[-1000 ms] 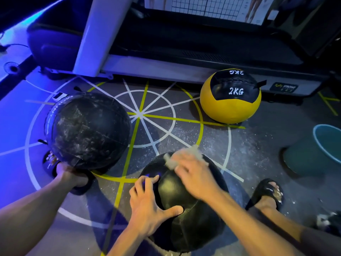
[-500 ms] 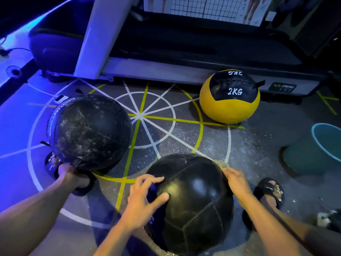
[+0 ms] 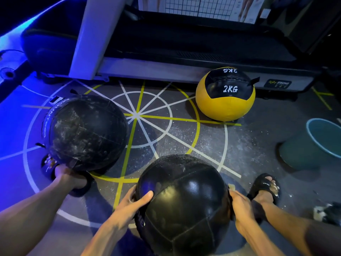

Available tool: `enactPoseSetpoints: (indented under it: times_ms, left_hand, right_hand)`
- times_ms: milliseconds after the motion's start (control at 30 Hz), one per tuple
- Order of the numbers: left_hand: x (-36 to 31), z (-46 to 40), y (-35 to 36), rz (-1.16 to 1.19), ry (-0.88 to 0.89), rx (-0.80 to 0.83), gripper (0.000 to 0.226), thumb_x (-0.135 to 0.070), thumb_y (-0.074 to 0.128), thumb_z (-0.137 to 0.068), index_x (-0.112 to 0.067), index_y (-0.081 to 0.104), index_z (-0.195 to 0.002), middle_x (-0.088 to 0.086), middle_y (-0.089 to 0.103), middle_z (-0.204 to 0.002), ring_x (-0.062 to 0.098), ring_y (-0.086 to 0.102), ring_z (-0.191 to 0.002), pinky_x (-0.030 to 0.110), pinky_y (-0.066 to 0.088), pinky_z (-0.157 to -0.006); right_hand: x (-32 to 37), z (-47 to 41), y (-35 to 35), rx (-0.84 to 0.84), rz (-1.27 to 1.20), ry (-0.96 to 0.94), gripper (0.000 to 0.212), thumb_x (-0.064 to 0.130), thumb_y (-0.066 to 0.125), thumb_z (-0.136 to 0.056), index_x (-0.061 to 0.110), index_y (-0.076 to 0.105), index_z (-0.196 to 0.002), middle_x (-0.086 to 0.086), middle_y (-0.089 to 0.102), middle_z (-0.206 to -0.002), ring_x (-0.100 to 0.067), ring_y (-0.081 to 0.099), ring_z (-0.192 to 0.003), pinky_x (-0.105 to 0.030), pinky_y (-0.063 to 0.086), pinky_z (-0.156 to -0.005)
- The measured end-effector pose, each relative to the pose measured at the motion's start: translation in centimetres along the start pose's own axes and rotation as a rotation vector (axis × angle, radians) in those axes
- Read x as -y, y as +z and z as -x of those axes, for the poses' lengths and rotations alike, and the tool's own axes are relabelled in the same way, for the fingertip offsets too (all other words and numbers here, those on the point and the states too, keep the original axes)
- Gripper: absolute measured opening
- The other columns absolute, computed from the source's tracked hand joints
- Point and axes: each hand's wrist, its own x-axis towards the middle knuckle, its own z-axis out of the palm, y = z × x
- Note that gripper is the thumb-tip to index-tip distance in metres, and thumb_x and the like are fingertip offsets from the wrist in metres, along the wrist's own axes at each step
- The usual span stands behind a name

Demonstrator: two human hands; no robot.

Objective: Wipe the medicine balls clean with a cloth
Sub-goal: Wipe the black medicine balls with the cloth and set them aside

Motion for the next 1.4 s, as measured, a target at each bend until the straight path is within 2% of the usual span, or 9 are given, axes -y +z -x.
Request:
enactPoseSetpoints:
  times_ms: [133, 200, 400, 700, 933, 1033, 1167, 1267, 1400]
  left_hand:
    - [-1.8, -0.4, -1.9, 0.013, 0.163, 0.003, 0.113, -0.062, 0.101, -0.02, -0.033, 0.062, -0.122, -0.019, 0.075, -0.111, -0.004, 0.07, -0.102, 0.016, 0.056, -0.078]
    - [-2.2, -1.4, -3.1, -0.052, 0.19, -0.074, 0.114, -0.069, 0.097, -0.032, -0.039, 0.057, -0.134, -0.014, 0.065, -0.135, 0.011, 0.06, -0.129, 0.035, 0.051, -0.106]
    - [-1.7, -2.7, -1.9, -0.595, 0.276, -0.215, 0.127, -0.094, 0.066, -0.046, -0.049, 0.023, -0.156, -0.009, 0.02, -0.166, 0.023, 0.017, -0.152, 0.045, 0.03, -0.122]
    - [-1.6, -3.4, -1.0, -0.619, 0.296, -0.275, 0.106, -0.069, 0.074, -0.068, -0.043, 0.024, -0.158, -0.008, 0.018, -0.165, 0.023, 0.017, -0.146, 0.031, 0.034, -0.104]
    - [-1.5, -3.3, -0.8, -0.686, 0.316, -0.325, 0.119, -0.082, 0.072, -0.053, -0.039, 0.03, -0.156, -0.005, 0.031, -0.154, 0.024, 0.027, -0.139, 0.031, 0.034, -0.102]
    - [-1.5, -3.7, -1.1, -0.687, 0.305, -0.326, 0.116, -0.084, 0.077, -0.058, -0.04, 0.031, -0.154, -0.005, 0.031, -0.15, 0.018, 0.027, -0.13, 0.038, 0.033, -0.108]
    - [-1.0, -3.3, -1.5, -0.686, 0.292, -0.308, 0.114, -0.078, 0.08, -0.058, -0.04, 0.031, -0.153, -0.002, 0.028, -0.152, 0.017, 0.024, -0.13, 0.039, 0.03, -0.108]
    - [-0.8, -3.4, -1.3, -0.68, 0.287, -0.321, 0.125, -0.09, 0.068, -0.045, -0.041, 0.03, -0.153, -0.006, 0.029, -0.149, 0.02, 0.025, -0.135, 0.048, 0.032, -0.117]
    - [-0.6, -3.5, -1.6, -0.707, 0.284, -0.31, 0.124, -0.092, 0.066, -0.045, -0.041, 0.029, -0.153, -0.011, 0.029, -0.144, 0.016, 0.024, -0.135, 0.048, 0.032, -0.117]
  right_hand:
    - [-0.4, 0.1, 1.8, 0.027, -0.08, -0.034, 0.018, 0.01, 0.061, -0.097, 0.011, 0.077, -0.091, -0.005, 0.076, -0.082, -0.024, 0.067, -0.084, -0.035, 0.053, -0.075]
    - [-1.1, 0.0, 2.8, 0.034, -0.085, -0.02, 0.021, 0.012, 0.06, -0.099, 0.013, 0.078, -0.087, -0.006, 0.075, -0.084, -0.025, 0.066, -0.085, -0.04, 0.052, -0.081]
    - [-0.9, 2.0, 4.5, 0.045, -0.098, -0.047, 0.023, 0.012, 0.056, -0.101, 0.005, 0.073, -0.087, -0.02, 0.065, -0.077, -0.023, 0.055, -0.074, -0.035, 0.039, -0.066]
    - [1.5, 14.8, 7.8, 0.087, -0.019, -0.748, 0.04, 0.022, 0.047, -0.109, 0.046, 0.05, -0.141, 0.035, 0.044, -0.147, 0.0, 0.031, -0.147, -0.027, 0.025, -0.12]
    - [-2.4, 12.8, 9.5, 0.264, 0.691, -1.454, 0.05, 0.024, 0.047, -0.103, 0.019, 0.044, -0.153, 0.005, 0.035, -0.163, -0.018, 0.028, -0.153, -0.042, 0.029, -0.122]
    - [-1.0, 9.7, 8.3, 0.188, 0.578, -1.192, 0.045, 0.031, 0.038, -0.11, 0.024, 0.043, -0.154, 0.005, 0.037, -0.162, -0.016, 0.034, -0.15, -0.036, 0.028, -0.123]
    - [2.6, 6.2, 6.9, 0.06, 0.178, -0.378, 0.03, 0.031, 0.042, -0.109, 0.021, 0.068, -0.118, -0.008, 0.068, -0.126, -0.032, 0.061, -0.122, -0.037, 0.046, -0.086]
    - [2.4, 10.2, 8.8, 0.131, 0.348, -0.804, 0.038, 0.031, 0.043, -0.107, 0.026, 0.061, -0.14, 0.007, 0.048, -0.152, -0.012, 0.036, -0.148, -0.029, 0.03, -0.119]
    - [1.8, 11.3, 9.6, 0.365, 0.642, -1.282, 0.046, 0.029, 0.044, -0.106, 0.029, 0.044, -0.152, 0.012, 0.037, -0.16, -0.001, 0.024, -0.151, -0.021, 0.015, -0.125]
